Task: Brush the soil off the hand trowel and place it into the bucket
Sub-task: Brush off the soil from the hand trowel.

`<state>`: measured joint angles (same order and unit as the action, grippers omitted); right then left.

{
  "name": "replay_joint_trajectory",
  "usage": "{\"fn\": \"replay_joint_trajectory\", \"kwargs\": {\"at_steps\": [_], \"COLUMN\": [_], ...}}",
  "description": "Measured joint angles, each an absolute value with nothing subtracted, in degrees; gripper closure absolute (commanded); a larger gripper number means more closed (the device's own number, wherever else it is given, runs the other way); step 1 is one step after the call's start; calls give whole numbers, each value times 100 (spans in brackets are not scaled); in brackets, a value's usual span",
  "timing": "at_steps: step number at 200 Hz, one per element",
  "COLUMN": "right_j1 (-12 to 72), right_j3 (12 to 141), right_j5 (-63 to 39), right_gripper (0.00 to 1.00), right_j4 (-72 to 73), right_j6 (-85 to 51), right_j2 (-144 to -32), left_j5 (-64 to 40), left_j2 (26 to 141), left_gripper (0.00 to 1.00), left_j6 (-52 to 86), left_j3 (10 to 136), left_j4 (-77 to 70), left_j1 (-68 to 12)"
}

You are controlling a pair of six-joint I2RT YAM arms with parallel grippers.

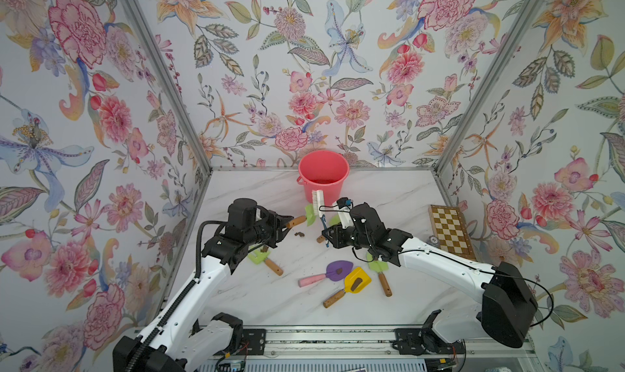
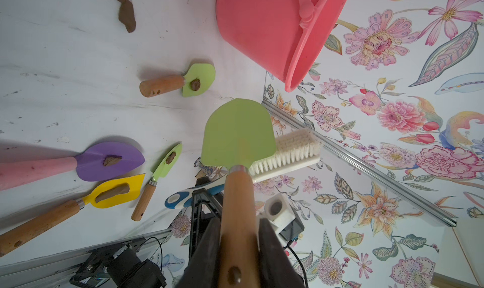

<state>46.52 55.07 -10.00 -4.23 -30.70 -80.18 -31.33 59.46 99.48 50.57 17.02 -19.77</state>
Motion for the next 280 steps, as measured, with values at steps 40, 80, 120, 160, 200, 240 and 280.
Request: {"fn": "replay_joint_trajectory", "kwargs": {"at_steps": [40,80,120,160,200,240,280], "right_j1": [4727,4484,3883,3787,4226,4403,4121], "right_j3": [5433,5435,5435,5592,6147,6379,6399], "right_j5": [-1004,-996,-1020,-1000,-1116,-1293,-1505], "right_gripper": [100,100,100,100,100,100,100], "right_j4": [-526,-421,-489,-801,-642,-473,-419], "right_j6": [-2891,-2694,-2561,-2425,-2440,-2443,-2438], "right_j2": [-7940,-8713,-9137,-8291,-7712,-8296,-9168], "left_j5": [-3140,-3151,-3155,-3162,-3293,-3417,-3417], "left_j2": [5996,6012,6012,6027,6182,6337,6383], "left_gripper": [95,95,95,95,95,95,95], "left_j6": [9955,9968,9979,9931,9931,9924,9885], "left_j3": [5175,5446,5898,6047,6040,6042,6134], "left_j4": [1658,1640,1747,1767,1726,1616,1625], "left_j1": [-1977,-1977,-1977,-1977,-1962,-1962,-1931]}}
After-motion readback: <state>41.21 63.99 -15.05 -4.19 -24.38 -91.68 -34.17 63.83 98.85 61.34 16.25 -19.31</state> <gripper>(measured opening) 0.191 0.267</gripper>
